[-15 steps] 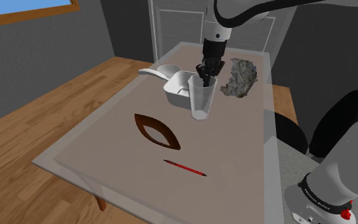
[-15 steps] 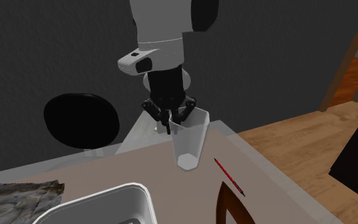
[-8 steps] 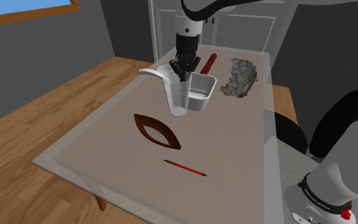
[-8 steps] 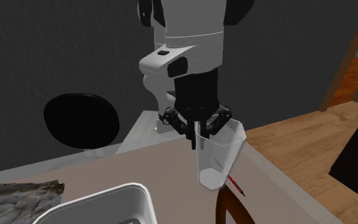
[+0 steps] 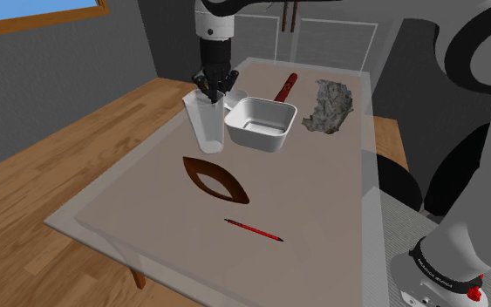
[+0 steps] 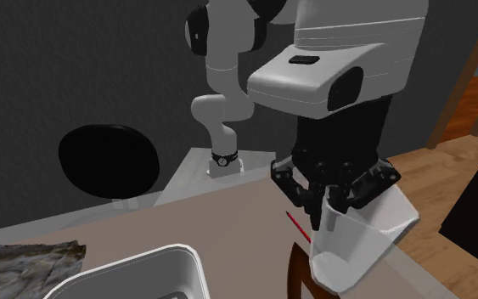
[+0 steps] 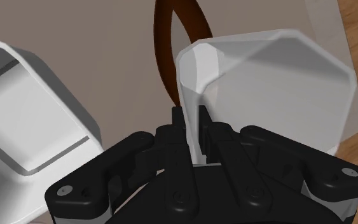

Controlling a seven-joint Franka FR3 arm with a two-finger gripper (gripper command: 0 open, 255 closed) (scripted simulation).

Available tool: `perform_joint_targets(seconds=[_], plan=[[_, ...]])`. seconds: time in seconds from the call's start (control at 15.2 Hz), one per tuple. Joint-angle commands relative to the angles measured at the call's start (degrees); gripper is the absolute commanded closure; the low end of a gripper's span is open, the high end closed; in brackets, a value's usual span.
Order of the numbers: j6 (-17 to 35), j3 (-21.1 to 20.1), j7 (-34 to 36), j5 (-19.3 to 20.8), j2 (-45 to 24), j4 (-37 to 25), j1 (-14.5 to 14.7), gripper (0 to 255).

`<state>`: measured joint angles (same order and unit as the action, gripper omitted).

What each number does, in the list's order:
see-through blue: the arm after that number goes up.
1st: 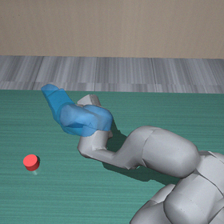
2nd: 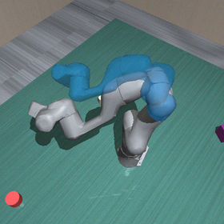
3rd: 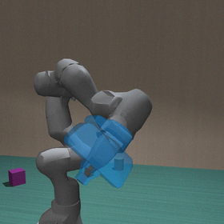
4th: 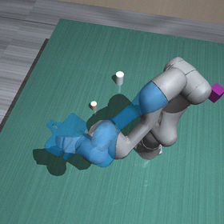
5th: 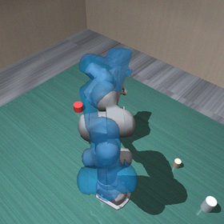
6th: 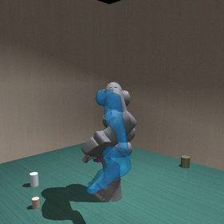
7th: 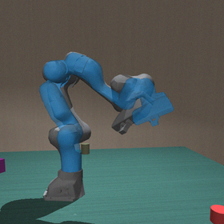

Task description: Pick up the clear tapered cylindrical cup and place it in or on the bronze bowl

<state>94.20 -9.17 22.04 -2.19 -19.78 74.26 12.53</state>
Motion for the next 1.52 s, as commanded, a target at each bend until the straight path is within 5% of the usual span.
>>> perform_joint_targets(seconds=[0.0, 1.45], plan=[[-0.4, -0.2, 0.9, 0.4, -2.1, -2.5, 0.7, 255], [16.6, 0.0, -0.3, 0.1, -1.9, 14.6, 0.3, 255]])
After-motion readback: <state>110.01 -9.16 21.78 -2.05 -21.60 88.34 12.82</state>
